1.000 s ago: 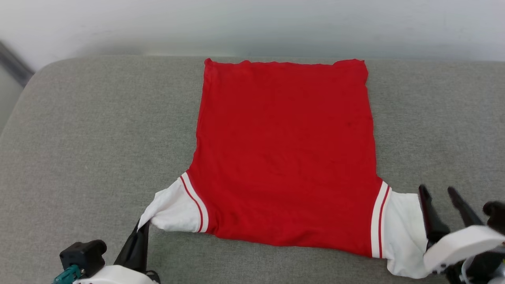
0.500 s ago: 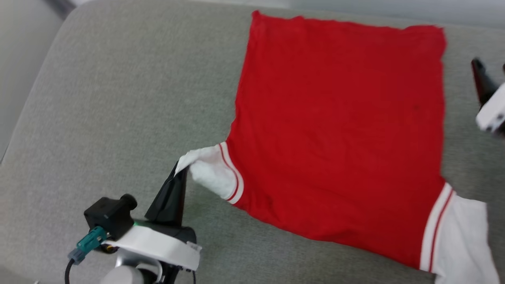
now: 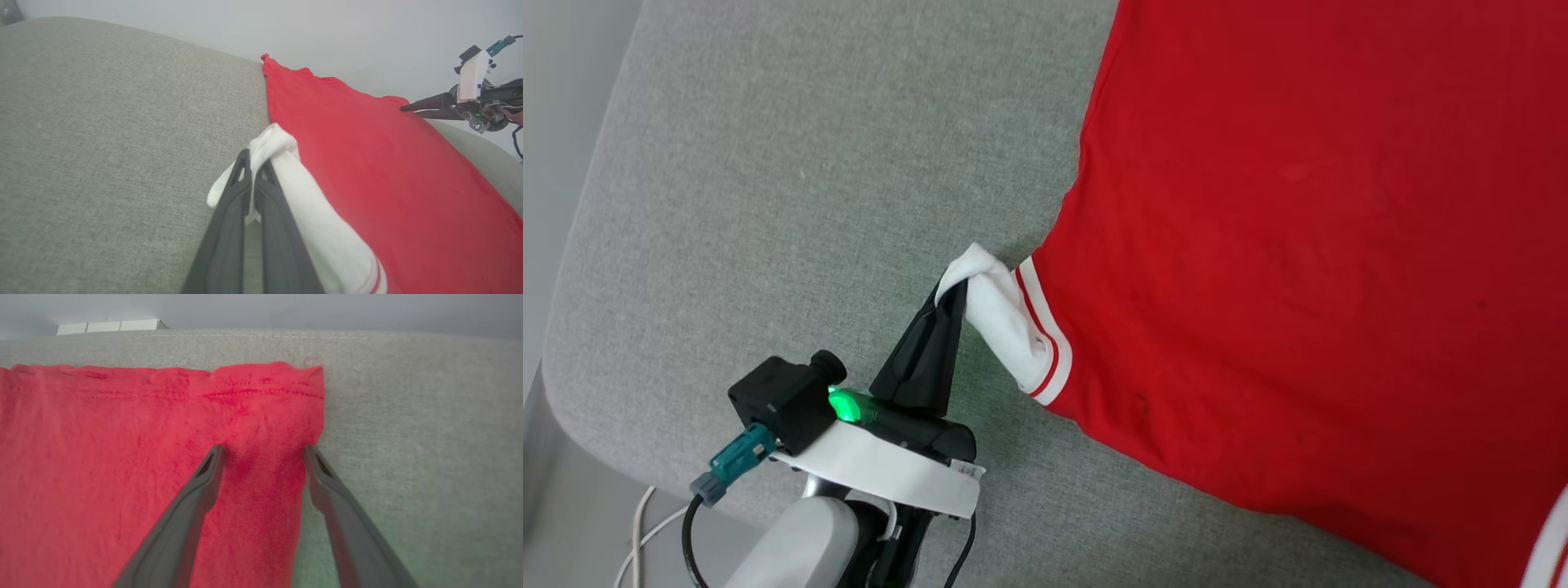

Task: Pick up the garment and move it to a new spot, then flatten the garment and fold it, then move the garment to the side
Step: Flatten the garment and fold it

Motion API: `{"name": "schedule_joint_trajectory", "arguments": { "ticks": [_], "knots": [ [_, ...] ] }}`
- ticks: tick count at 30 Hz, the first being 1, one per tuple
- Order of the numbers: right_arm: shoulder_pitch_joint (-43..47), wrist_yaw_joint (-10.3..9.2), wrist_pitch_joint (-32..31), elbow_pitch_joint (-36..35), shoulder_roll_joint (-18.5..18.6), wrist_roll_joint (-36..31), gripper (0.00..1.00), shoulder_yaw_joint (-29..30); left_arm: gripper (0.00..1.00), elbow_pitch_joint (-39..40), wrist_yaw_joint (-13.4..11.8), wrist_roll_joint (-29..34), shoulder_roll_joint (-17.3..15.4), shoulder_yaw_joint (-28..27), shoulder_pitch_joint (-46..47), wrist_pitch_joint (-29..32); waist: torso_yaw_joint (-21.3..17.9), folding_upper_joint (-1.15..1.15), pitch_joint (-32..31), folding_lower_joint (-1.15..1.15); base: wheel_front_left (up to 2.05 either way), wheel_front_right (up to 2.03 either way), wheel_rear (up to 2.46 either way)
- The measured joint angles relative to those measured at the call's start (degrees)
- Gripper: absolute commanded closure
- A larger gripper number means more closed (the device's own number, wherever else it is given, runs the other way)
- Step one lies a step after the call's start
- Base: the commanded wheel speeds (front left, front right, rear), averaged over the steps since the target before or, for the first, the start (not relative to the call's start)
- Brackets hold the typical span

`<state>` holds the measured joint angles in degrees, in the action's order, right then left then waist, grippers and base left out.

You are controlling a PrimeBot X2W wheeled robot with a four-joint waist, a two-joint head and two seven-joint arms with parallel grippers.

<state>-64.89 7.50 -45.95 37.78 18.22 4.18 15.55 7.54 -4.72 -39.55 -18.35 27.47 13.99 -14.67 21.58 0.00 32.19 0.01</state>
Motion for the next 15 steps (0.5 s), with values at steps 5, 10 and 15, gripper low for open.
{"name": "schedule_joint_trajectory", "arguments": {
  "ticks": [5,10,15],
  "knots": [
    [-1.1,0.0,-5.17,1.63,-0.73,-2.02,0.0,2.21,1.0,-1.23,1.3,0.41,1.21,-0.47,0.61,-0.16,1.45,0.0,3.14,-0.01,0.0,0.0,0.0],
    [-2.18,0.05,-10.78,1.3,-0.97,-3.09,0.97,4.42,1.0,-2.29,2.24,0.88,2.15,-1.12,0.62,-0.22,1.72,0.0,3.95,-0.01,0.0,0.0,0.0],
    [-1.12,-0.01,-12.81,-0.64,-1.26,-3.78,1.0,4.87,1.0,-3.54,3.21,1.16,2.94,-1.66,0.6,-0.23,1.91,0.0,3.32,-0.01,0.0,0.0,0.0]
  ]
}}
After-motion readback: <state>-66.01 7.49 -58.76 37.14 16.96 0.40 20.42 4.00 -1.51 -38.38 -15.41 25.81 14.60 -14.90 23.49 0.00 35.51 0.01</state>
